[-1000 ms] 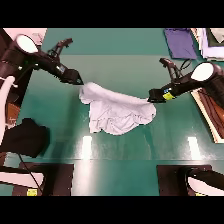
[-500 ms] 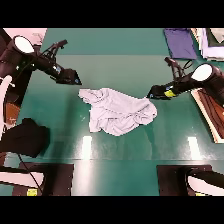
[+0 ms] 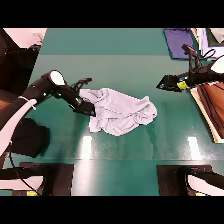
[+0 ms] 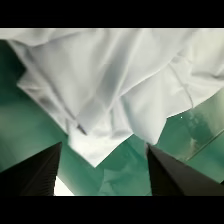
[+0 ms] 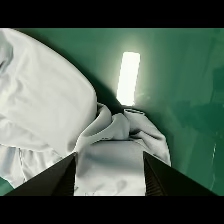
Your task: Fold the shirts.
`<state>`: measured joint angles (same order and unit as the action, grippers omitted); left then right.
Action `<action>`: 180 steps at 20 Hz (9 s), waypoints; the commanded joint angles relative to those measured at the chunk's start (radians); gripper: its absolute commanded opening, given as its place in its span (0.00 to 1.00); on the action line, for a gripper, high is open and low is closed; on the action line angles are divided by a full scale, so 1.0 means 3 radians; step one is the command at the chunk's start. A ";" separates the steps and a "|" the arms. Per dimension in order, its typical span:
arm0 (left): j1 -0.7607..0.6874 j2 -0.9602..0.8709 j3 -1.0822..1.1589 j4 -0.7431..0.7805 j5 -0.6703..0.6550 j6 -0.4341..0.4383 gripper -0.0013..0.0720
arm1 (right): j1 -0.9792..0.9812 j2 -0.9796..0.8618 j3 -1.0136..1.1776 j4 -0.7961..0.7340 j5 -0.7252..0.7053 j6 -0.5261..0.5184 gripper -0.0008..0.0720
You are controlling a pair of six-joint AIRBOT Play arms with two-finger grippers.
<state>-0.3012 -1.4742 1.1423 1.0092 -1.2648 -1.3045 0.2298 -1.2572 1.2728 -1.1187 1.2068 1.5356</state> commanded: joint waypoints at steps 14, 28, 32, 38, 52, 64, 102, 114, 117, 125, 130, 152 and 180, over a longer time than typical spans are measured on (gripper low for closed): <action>-0.0237 -0.0004 -0.0259 0.0020 0.0392 -0.0011 0.05 | -0.0018 0.0034 0.0010 -0.0001 0.0114 0.0000 0.63; 0.0567 0.1111 0.0354 0.0130 0.0048 0.0159 0.05 | -0.0018 0.0050 -0.1305 0.0116 -0.0417 -0.0420 0.90; 0.0567 0.1113 0.0354 0.0128 0.0053 0.0159 0.05 | -0.0017 -0.0099 -0.1415 0.0412 -0.0702 -0.0441 0.77; 0.0567 0.1114 0.0355 0.0130 0.0055 0.0159 0.05 | -0.0015 -0.0324 -0.1408 0.0553 -0.0797 -0.0612 0.03; 0.0567 0.1550 0.3007 0.0294 0.0132 0.0122 0.05 | -0.0970 0.1380 0.0813 0.0317 -0.0432 -0.0546 0.02; 0.0567 0.1990 0.3127 0.0086 0.0228 -0.0009 0.05 | -0.1326 0.1144 0.2506 0.0347 -0.0074 -0.0547 0.02; 0.1316 0.0676 -0.0243 0.0174 -0.0139 0.0088 0.87 | -0.0726 -0.0065 0.0004 0.0306 0.0627 -0.0851 0.60; 0.1310 0.1074 -0.1774 -0.0476 0.0440 0.0552 0.87 | -0.0755 0.0520 -0.0736 0.0357 0.0453 -0.0848 0.60; 0.1227 0.1073 -0.1812 -0.0647 0.0512 0.0685 0.87 | -0.0753 0.0519 -0.0736 0.0359 0.0451 -0.0847 0.60; 0.0729 0.1071 -0.1832 -0.0547 0.0623 0.0418 0.86 | -0.0753 0.0519 -0.0736 0.0357 0.0464 -0.0846 0.60; 0.0729 0.1071 -0.1832 -0.0547 0.0511 0.0421 0.34 | -0.0753 0.0518 -0.0736 0.0357 0.0459 -0.0846 0.60; 0.0743 0.1330 -0.0720 -0.0422 0.0365 0.0417 0.05 | -0.2211 0.0524 -0.2322 0.0324 0.0203 -0.0964 0.71; 0.0743 0.1623 0.3255 -0.0003 0.0439 -0.0047 0.05 | -0.1591 0.1495 0.1858 0.0577 -0.0118 -0.0778 0.03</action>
<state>-0.0792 -1.0145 1.9991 1.0119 -1.1622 -1.2964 -0.2478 -0.8219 1.6638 -0.9432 1.1770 1.2987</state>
